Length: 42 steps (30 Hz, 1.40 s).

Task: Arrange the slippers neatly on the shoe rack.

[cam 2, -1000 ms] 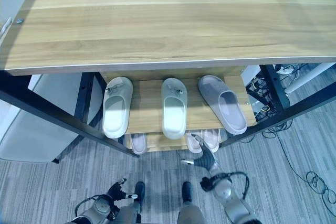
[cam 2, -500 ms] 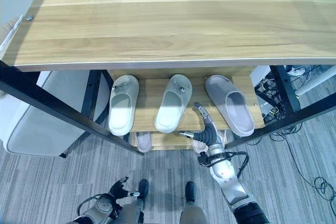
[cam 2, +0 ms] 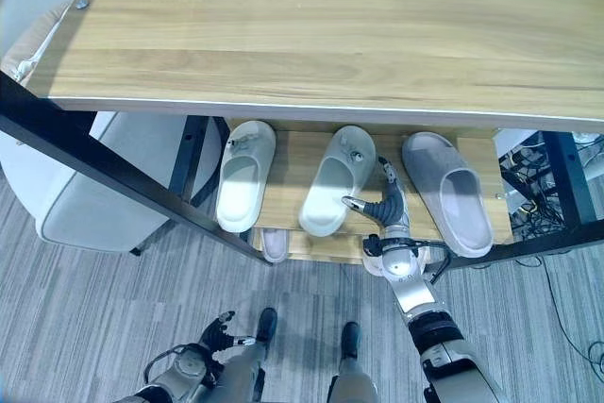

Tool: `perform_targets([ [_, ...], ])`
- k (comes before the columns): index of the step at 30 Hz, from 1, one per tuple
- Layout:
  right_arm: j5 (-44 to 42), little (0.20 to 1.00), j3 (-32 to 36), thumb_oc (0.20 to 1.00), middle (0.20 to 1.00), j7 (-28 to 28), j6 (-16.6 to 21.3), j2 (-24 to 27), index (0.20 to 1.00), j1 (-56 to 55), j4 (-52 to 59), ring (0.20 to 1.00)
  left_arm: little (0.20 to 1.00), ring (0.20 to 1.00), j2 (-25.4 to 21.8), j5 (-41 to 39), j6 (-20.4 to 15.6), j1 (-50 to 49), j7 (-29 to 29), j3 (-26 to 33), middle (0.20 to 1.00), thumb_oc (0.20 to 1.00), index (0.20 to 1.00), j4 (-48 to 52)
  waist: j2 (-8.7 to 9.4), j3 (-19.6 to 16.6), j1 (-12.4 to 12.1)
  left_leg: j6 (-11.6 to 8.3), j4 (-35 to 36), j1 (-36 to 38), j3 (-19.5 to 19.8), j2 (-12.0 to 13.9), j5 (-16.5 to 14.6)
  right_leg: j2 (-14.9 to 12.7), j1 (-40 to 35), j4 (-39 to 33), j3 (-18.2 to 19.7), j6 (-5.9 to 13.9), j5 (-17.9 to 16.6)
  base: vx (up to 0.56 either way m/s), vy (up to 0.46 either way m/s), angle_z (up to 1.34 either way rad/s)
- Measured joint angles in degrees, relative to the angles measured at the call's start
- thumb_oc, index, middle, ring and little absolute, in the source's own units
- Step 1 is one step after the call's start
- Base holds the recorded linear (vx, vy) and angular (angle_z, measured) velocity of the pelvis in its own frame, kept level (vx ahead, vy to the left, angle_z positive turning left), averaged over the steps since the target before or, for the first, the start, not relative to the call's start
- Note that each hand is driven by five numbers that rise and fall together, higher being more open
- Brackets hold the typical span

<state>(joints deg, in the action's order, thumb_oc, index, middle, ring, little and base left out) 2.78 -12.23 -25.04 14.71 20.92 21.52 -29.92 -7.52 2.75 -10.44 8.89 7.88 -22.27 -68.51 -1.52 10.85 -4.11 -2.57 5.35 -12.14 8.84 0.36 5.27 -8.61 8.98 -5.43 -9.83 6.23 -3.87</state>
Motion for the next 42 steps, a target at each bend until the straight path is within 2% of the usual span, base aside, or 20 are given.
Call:
perform_targets([
  [5,-2.1,1.000,0.7,1.000,1.000,-2.4,1.1,-0.1,1.000,4.2,0.9,1.000,1.000,1.000,0.0,-1.6,0.0,1.6,0.3,-0.2,1.000,1.000,1.000,0.1,-0.51,2.7,-0.1,-0.15,0.0,-2.0,1.7,-0.4,0.6,-0.3,1.1,0.0,-1.9,0.09,0.0,0.02,0.023,0.17],
  [24,-4.0,1.000,-2.5,1.000,1.000,-3.1,1.3,-4.0,1.000,5.5,1.4,1.000,1.000,1.000,0.0,-2.1,0.1,1.8,2.5,-0.7,1.000,1.000,1.000,0.2,-0.31,2.9,-0.2,-0.37,0.0,-2.8,4.2,-0.8,1.4,-0.5,0.6,0.0,-4.2,0.26,0.1,0.00,0.016,0.06],
  [26,-4.4,1.000,-2.3,1.000,1.000,-4.4,1.3,-4.0,1.000,5.9,1.2,1.000,1.000,1.000,0.2,-2.2,0.1,2.4,3.2,-1.4,1.000,1.000,1.000,0.2,-0.41,2.9,-1.8,-0.41,0.0,-3.0,4.4,-0.9,1.4,-0.6,0.6,0.0,-4.8,0.28,0.1,0.00,0.045,0.10],
  [28,-5.3,1.000,-2.7,1.000,1.000,-4.3,1.2,-4.1,1.000,6.2,2.0,1.000,1.000,1.000,0.3,-2.5,1.3,5.4,3.0,-0.5,1.000,1.000,1.000,-3.0,-0.40,3.0,-1.9,-0.42,0.0,-3.3,4.6,-0.9,1.4,-0.5,0.7,0.0,-5.1,0.29,0.1,0.01,0.022,0.05],
  [31,-5.5,1.000,-2.3,1.000,1.000,-5.7,1.6,-4.6,1.000,8.2,1.4,1.000,1.000,1.000,-0.1,-6.0,0.5,3.6,3.8,0.2,1.000,1.000,1.000,-2.7,-0.67,3.0,-2.0,-0.48,-0.2,-4.6,5.8,-1.2,1.7,-0.6,1.4,0.0,-5.9,0.33,0.2,0.01,0.008,0.15],
  [33,-5.8,1.000,-2.0,1.000,1.000,-6.5,1.4,-4.6,1.000,8.8,1.4,1.000,1.000,1.000,0.0,-6.6,0.1,3.6,3.7,0.0,1.000,1.000,1.000,-2.1,-0.60,3.1,-3.4,-0.48,-0.3,-5.0,6.1,-1.3,1.7,-0.7,1.5,0.0,-6.3,0.32,0.3,0.01,0.015,0.15],
  [42,-6.0,1.000,-2.6,1.000,1.000,-7.8,0.4,-6.5,1.000,10.0,0.8,1.000,1.000,1.000,-0.1,-6.7,0.2,3.7,3.7,-0.2,1.000,1.000,1.000,-2.0,-0.62,3.1,-3.2,-0.48,-0.5,-4.9,6.8,-1.9,1.9,-1.3,1.1,0.0,-6.9,0.39,0.3,0.00,0.023,0.03],
])
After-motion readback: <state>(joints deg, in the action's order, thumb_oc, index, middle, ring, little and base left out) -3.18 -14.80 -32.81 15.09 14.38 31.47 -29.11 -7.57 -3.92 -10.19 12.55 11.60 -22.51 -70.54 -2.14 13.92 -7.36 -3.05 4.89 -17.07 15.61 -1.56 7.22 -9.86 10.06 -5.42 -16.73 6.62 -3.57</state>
